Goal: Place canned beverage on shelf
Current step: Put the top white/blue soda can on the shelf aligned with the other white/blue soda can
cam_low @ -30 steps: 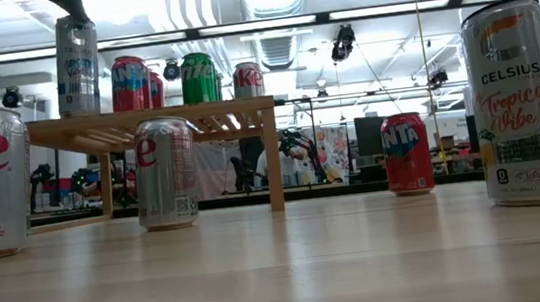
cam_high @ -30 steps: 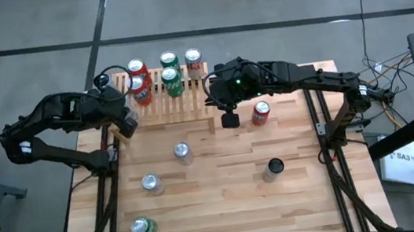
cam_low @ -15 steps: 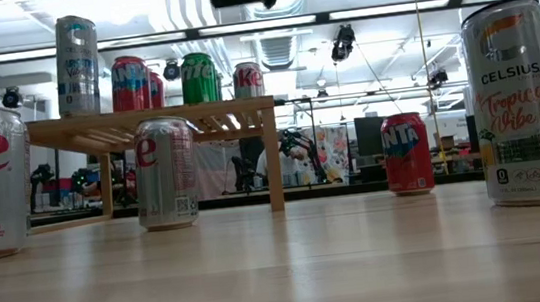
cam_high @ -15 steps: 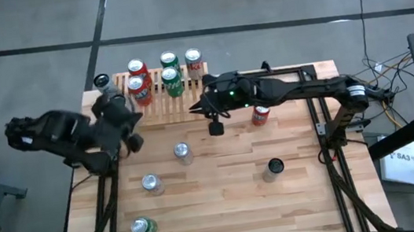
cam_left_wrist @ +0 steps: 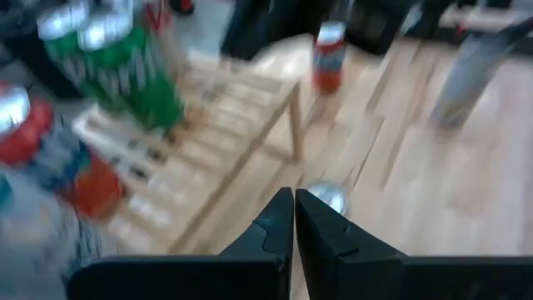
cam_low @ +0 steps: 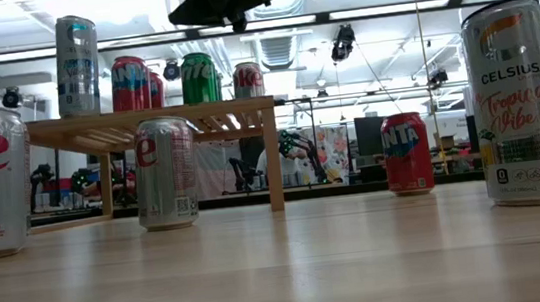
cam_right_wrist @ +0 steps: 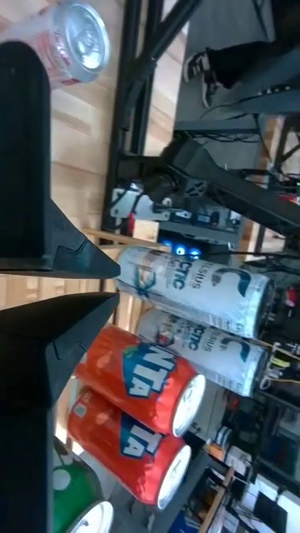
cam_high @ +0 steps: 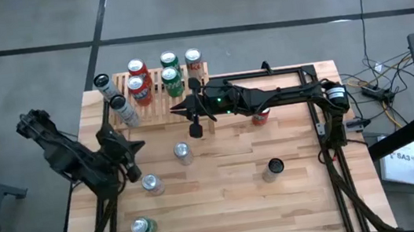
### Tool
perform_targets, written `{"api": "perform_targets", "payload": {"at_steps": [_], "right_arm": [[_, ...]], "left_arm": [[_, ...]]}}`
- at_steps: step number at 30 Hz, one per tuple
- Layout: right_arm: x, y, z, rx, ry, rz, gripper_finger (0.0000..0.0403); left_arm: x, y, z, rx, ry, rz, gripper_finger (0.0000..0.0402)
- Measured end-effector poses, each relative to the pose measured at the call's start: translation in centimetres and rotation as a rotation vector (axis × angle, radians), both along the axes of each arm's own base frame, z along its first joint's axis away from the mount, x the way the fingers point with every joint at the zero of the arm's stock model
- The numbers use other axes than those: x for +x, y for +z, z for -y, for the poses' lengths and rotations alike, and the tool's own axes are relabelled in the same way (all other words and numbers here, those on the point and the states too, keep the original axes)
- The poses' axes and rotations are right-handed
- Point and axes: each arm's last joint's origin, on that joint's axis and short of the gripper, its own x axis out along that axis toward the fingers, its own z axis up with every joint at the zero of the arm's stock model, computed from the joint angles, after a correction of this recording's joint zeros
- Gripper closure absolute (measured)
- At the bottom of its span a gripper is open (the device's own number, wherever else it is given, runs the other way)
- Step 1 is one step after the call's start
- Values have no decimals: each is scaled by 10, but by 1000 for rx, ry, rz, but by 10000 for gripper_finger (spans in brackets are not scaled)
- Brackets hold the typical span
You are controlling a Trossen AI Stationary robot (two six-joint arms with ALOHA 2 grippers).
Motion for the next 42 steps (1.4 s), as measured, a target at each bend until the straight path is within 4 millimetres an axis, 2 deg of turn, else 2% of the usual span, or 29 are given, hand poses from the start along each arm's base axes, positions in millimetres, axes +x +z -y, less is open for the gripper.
{"api": "perform_targets", "payload": {"at_steps": [6, 13, 18, 23, 29, 42], "right_arm": [[0, -1, 2, 2, -31, -14, 376], [-1, -1, 2, -1, -35, -16, 376], [-1, -1, 2, -14, -34, -21, 376], [-1, -2, 3, -30, -51, -30, 376], [-1, -2, 4, -43, -53, -32, 376], [-2, -2, 8, -48, -61, -33, 376]], "left_arm": [[-9, -44, -7, -27, 165, -73, 401], [-7, -95, -9, 236, 172, -45, 401], [-8, -116, -12, 369, 190, 37, 402], [-12, -127, -16, 408, 202, 70, 401], [-14, -130, -25, 425, 237, 77, 401], [-9, -125, -40, 412, 365, 70, 401]]}}
